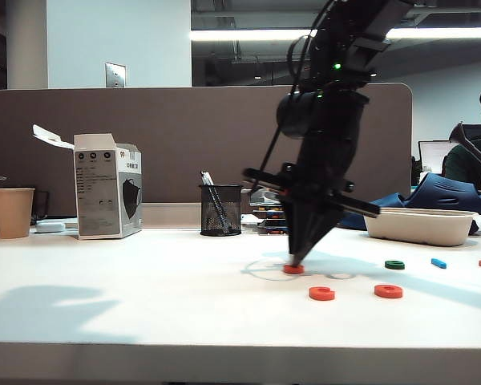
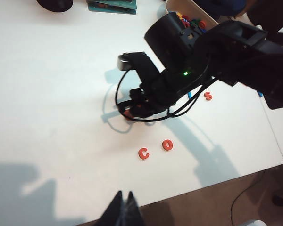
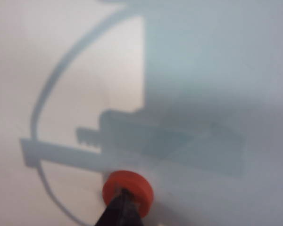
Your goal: Select the appropriate letters from the row of letter magnets placed on the table to arrange into the word "cool".
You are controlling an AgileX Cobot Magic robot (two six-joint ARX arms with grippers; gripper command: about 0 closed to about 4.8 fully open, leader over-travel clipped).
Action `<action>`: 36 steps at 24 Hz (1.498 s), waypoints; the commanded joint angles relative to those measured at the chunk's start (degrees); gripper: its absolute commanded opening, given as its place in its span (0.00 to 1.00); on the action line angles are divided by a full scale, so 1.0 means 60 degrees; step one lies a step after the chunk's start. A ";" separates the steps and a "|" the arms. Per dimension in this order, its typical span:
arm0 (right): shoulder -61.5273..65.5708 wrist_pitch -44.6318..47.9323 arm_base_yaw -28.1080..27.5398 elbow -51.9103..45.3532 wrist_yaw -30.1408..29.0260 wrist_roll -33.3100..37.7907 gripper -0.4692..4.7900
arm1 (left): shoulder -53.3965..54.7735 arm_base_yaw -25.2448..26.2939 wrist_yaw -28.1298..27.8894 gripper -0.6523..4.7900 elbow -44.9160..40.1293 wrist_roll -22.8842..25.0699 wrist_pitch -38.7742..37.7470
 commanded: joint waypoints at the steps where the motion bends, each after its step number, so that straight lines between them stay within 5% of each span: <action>1: 0.0157 -0.1086 -0.0299 -0.0189 0.0816 -0.0255 0.07 | -0.0018 -0.0011 -0.0018 0.11 0.0036 0.0044 0.0091; 14: -0.0499 -0.2109 -0.1290 -0.0244 0.1592 -0.0729 0.07 | -0.0018 -0.0011 -0.0018 0.11 0.0036 0.0044 0.0091; 36: -0.1891 -0.2055 -0.1300 -0.2779 0.1555 -0.1002 0.07 | -0.0018 -0.0011 -0.0018 0.11 0.0036 0.0044 0.0091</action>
